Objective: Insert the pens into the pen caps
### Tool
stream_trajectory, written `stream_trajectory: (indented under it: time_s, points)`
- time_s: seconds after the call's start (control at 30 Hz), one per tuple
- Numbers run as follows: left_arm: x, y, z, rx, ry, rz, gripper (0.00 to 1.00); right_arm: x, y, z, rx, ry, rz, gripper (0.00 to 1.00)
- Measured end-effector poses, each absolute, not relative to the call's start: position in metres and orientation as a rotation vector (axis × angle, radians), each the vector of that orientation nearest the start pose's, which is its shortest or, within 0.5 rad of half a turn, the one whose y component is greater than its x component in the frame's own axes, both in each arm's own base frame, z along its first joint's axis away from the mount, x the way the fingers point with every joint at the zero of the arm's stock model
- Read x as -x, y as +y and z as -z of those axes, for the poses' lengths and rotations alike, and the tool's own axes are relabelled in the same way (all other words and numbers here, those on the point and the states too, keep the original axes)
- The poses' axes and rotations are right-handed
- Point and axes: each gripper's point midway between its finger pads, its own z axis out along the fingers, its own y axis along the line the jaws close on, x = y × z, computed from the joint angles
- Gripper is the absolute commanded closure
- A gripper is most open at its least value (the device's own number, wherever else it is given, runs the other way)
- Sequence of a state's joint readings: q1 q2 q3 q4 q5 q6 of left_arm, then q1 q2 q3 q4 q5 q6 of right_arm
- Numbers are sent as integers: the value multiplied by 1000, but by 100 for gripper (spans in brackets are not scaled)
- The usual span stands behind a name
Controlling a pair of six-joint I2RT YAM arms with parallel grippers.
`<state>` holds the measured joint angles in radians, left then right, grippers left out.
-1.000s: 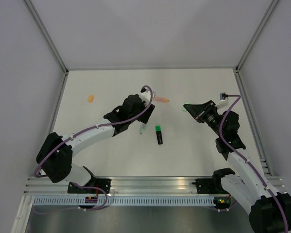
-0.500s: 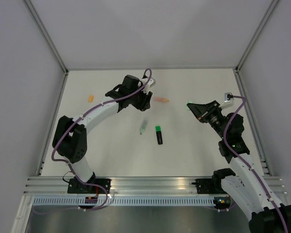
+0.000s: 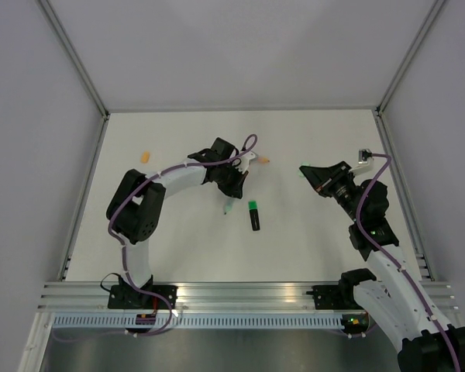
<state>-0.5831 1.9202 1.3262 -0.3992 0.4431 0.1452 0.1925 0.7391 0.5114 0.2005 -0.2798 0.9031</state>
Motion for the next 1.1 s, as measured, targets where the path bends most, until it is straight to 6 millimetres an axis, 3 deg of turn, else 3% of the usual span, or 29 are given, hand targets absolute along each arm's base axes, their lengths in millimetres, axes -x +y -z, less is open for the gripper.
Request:
stream_trajectory:
  time_s: [0.27, 0.8, 1.1]
  points:
    - [-328, -284, -22, -1085, 2446, 617, 98, -289, 136, -264, -373, 1656, -1052, 100]
    - [-377, -243, -17, -915, 2452, 265, 98, -281, 135, -277, -358, 1624, -1058, 100]
    - [-383, -220, -17, -797, 2514, 130, 98, -280, 134, -276, -356, 1628, -1054, 100]
